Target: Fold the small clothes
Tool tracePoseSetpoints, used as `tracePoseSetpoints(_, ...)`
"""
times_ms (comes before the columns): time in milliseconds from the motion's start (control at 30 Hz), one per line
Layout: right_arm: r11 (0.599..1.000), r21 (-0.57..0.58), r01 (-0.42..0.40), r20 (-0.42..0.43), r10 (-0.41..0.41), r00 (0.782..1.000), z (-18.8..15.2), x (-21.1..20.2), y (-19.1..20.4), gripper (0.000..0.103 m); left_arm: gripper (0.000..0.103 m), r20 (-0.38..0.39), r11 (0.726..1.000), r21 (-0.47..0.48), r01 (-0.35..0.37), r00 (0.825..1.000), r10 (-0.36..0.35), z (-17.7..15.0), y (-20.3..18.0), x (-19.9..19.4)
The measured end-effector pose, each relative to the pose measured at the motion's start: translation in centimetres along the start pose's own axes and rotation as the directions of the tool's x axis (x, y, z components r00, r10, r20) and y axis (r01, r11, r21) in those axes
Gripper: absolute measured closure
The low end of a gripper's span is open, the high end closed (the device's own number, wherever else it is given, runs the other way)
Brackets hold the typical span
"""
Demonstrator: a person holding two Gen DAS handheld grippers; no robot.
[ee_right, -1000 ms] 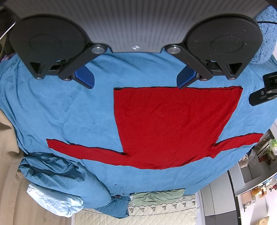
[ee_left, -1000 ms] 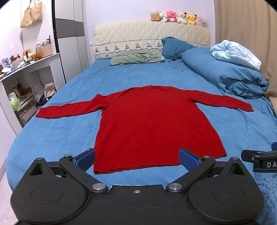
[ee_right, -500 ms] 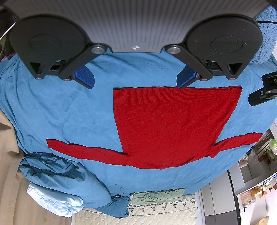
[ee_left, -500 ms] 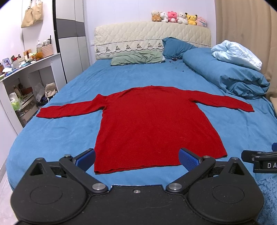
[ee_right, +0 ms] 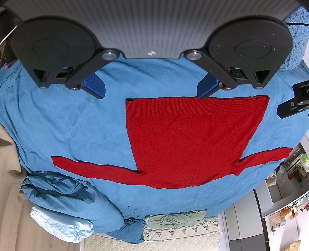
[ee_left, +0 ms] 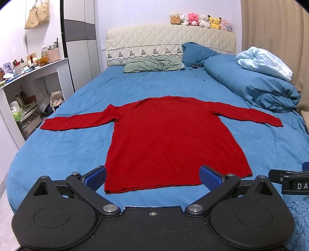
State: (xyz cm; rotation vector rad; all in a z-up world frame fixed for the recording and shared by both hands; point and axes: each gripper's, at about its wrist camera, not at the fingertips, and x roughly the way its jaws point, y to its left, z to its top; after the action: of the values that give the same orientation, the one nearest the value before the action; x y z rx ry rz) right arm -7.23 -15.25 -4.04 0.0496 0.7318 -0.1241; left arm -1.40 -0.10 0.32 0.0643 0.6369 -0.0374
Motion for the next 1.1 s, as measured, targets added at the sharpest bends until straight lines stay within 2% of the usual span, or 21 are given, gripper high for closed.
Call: tracePoseSetpoints(1100, 1.0, -0.005, -0.014, 0.013, 0.014, 1.0, -0.17, -0.34, 0.24, 0.0, 0.0, 0.033, 1.0, -0.011, -0.029, 0.999, 0.029, -0.06, -0.1, -0.83)
